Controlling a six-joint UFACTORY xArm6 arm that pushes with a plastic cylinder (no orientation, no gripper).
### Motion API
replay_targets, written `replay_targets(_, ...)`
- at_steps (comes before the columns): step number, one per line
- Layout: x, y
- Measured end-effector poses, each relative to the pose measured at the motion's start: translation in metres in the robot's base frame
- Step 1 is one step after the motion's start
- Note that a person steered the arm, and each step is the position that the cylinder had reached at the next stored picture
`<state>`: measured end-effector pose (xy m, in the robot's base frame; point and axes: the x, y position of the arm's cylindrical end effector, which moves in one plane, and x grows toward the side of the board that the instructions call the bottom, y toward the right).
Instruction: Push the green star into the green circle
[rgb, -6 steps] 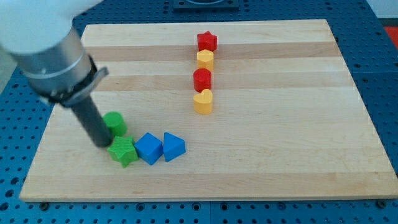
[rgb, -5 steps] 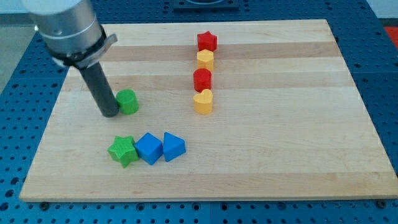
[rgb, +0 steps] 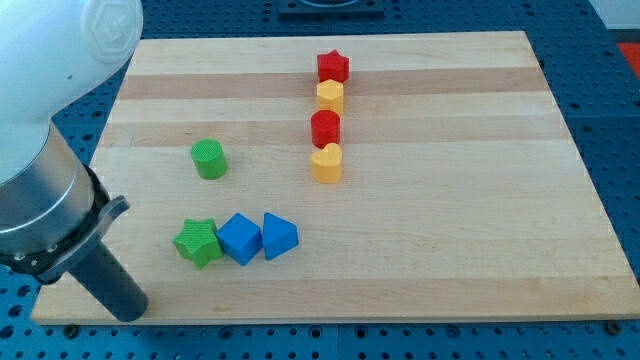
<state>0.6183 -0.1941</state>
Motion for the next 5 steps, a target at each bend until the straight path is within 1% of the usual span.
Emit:
replay_targets(1,-0.007,0.035)
replay_targets(2,-0.011,0.054)
replay_targets(3,-0.020,0.054)
replay_targets(5,-0.142,0.046)
